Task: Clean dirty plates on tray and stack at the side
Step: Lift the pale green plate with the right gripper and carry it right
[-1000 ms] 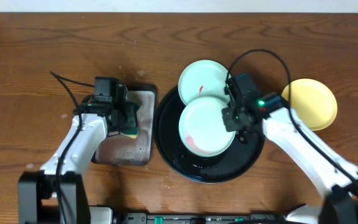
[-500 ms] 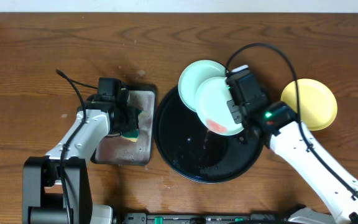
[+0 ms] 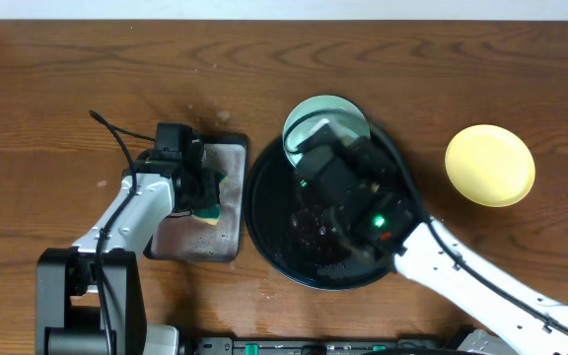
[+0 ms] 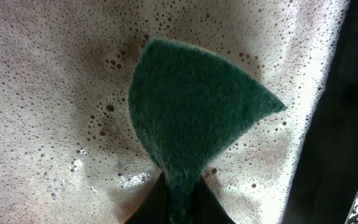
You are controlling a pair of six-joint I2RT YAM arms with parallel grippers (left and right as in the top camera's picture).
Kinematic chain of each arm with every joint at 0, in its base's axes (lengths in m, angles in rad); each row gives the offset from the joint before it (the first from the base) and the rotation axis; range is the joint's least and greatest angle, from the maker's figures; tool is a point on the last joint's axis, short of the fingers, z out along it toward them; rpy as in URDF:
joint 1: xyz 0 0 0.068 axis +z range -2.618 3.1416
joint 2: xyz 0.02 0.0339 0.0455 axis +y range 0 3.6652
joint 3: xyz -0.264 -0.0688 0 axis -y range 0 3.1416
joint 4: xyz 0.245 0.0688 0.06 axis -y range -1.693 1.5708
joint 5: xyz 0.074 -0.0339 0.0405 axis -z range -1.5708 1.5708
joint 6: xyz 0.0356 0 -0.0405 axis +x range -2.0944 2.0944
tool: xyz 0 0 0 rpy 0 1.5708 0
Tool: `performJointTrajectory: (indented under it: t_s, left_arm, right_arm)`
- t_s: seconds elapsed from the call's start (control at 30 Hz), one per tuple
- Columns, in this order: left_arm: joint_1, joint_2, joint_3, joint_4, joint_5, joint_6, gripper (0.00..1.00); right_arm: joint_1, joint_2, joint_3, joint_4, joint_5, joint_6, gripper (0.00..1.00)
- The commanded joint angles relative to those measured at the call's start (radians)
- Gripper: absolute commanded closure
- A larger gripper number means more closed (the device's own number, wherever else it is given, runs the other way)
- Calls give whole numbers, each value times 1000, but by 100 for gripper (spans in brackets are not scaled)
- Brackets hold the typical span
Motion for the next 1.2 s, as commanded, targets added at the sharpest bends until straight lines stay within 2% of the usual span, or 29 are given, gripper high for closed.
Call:
performJointTrajectory:
  t_s: [0.0, 0.13, 0.27, 0.43, 0.53, 0.67, 0.83, 1.0, 1.17]
  left_arm:
    - [5, 5, -2, 1, -3, 12, 91]
    - [5, 5, -2, 2, -2, 12, 92]
    - [5, 5, -2, 2, -2, 12, 92]
    - [5, 6, -2, 2, -3, 12, 91]
    - [5, 5, -2, 5, -2, 12, 92]
    - [5, 5, -2, 8, -2, 12, 92]
    - [5, 5, -2, 8, -2, 12, 92]
    - [5, 5, -2, 8, -2, 12, 92]
    - [5, 6, -2, 8, -2, 12, 92]
  right_arm:
    - [54, -16, 4, 46, 152, -124, 99]
    - [91, -16, 4, 105, 188, -179, 99]
    - [94, -16, 4, 122, 188, -161, 99]
    - [47, -16, 4, 81, 182, 67, 99]
    - [-10, -16, 4, 15, 97, 230, 99]
    - [-134, -16, 4, -84, -103, 457, 99]
    - [-332, -16, 4, -151, -322, 628, 99]
    - [-558, -15, 3, -190, -549, 684, 99]
    - [-760, -15, 2, -224, -697, 691, 99]
